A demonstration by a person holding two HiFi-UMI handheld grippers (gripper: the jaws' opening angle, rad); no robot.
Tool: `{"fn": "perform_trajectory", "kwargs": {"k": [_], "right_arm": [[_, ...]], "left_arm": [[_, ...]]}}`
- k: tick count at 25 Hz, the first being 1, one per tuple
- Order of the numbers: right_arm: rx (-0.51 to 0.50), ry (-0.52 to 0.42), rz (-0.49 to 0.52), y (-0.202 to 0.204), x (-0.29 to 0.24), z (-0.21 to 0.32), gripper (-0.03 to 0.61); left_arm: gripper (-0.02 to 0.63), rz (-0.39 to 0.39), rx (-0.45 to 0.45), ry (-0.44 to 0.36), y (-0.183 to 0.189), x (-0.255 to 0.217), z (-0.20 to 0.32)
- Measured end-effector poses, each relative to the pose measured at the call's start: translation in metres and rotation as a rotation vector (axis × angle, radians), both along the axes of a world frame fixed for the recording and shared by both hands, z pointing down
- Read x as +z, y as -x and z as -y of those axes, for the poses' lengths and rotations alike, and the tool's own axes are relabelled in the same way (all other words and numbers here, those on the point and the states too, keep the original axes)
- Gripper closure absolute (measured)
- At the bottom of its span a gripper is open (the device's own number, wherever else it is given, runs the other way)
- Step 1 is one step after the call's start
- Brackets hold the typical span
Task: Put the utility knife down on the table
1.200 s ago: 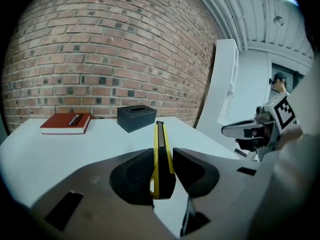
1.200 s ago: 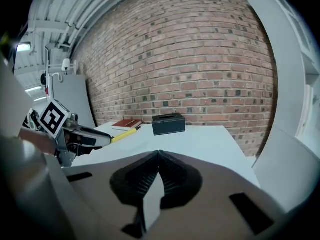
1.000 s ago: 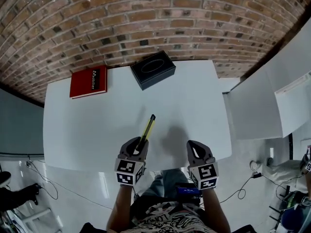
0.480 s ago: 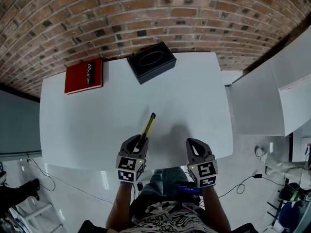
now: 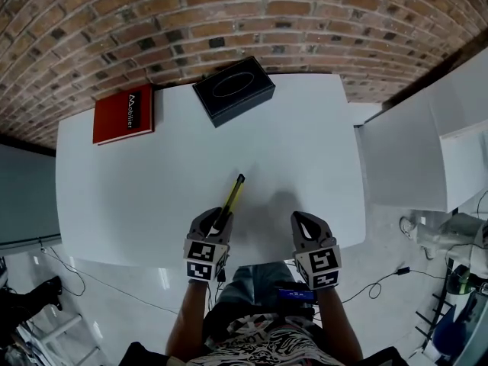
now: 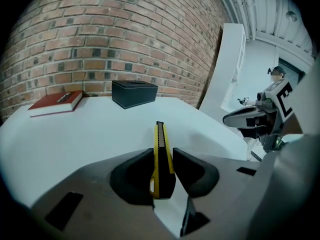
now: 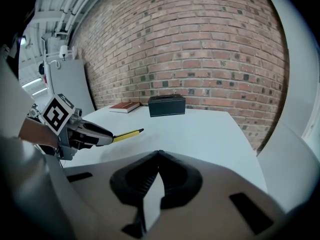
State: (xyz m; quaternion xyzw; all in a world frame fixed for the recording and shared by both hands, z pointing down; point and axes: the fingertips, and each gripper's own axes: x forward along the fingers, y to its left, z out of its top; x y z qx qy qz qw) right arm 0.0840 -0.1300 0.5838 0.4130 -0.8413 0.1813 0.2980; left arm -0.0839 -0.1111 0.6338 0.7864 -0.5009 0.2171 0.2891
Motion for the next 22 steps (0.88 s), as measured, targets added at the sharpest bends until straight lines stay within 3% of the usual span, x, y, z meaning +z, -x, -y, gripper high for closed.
{"fn": "perform_trajectory", "kwargs": {"k": [22], "right_arm": [[-0.003,0.052,-0.009,-0.014,0.022,0.015,0.578]], "left_arm": [[0.489,0.055,0.069,0.081,-0.018,0.038,0.008]]}}
